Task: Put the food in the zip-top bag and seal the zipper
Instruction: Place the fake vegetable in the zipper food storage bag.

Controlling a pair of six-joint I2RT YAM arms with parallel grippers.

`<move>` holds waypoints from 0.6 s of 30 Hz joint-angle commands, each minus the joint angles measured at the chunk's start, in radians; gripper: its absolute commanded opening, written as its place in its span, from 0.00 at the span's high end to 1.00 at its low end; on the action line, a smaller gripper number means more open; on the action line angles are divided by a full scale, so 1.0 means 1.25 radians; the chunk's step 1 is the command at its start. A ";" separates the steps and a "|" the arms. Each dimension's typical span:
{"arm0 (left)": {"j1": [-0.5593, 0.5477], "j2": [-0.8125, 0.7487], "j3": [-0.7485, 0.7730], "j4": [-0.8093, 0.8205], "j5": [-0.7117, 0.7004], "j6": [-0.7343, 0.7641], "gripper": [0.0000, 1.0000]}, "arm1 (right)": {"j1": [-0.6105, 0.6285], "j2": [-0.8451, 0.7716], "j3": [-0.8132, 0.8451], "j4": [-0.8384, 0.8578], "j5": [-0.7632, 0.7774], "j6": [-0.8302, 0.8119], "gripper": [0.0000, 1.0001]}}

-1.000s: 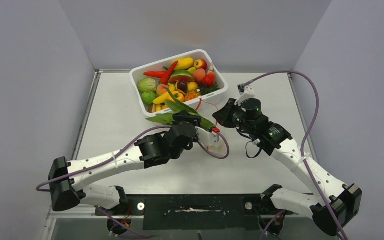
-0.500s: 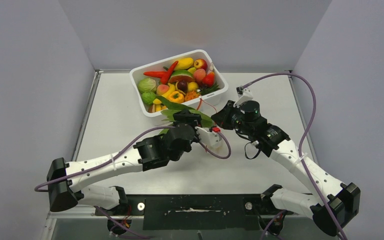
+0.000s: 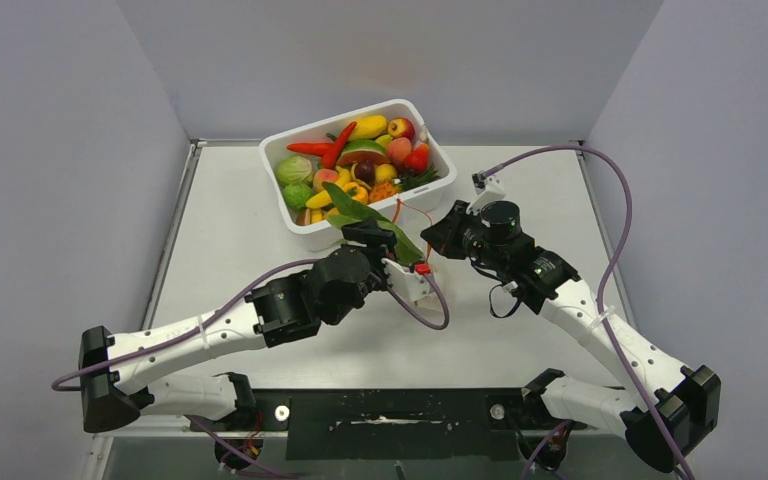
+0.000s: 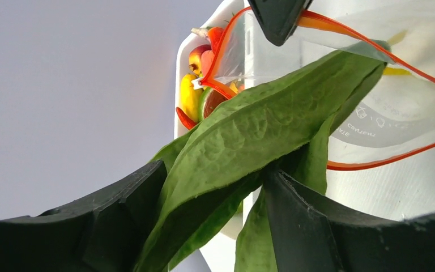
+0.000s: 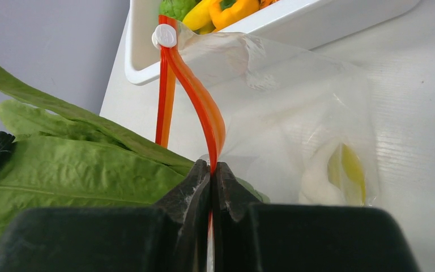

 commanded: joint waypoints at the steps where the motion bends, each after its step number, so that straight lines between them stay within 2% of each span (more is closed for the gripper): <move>1: -0.006 -0.026 0.019 0.015 0.017 0.046 0.37 | -0.001 -0.010 -0.001 0.061 -0.007 0.005 1.00; 11: -0.005 -0.067 -0.028 0.122 0.077 0.049 0.36 | -0.002 -0.004 -0.005 0.069 -0.014 0.007 1.00; 15: -0.006 -0.053 -0.006 0.105 0.067 0.052 0.36 | -0.002 -0.002 -0.001 0.067 -0.016 0.009 1.00; 18: -0.006 -0.070 0.005 0.096 0.107 0.011 0.36 | -0.001 -0.006 -0.003 0.068 -0.014 0.011 1.00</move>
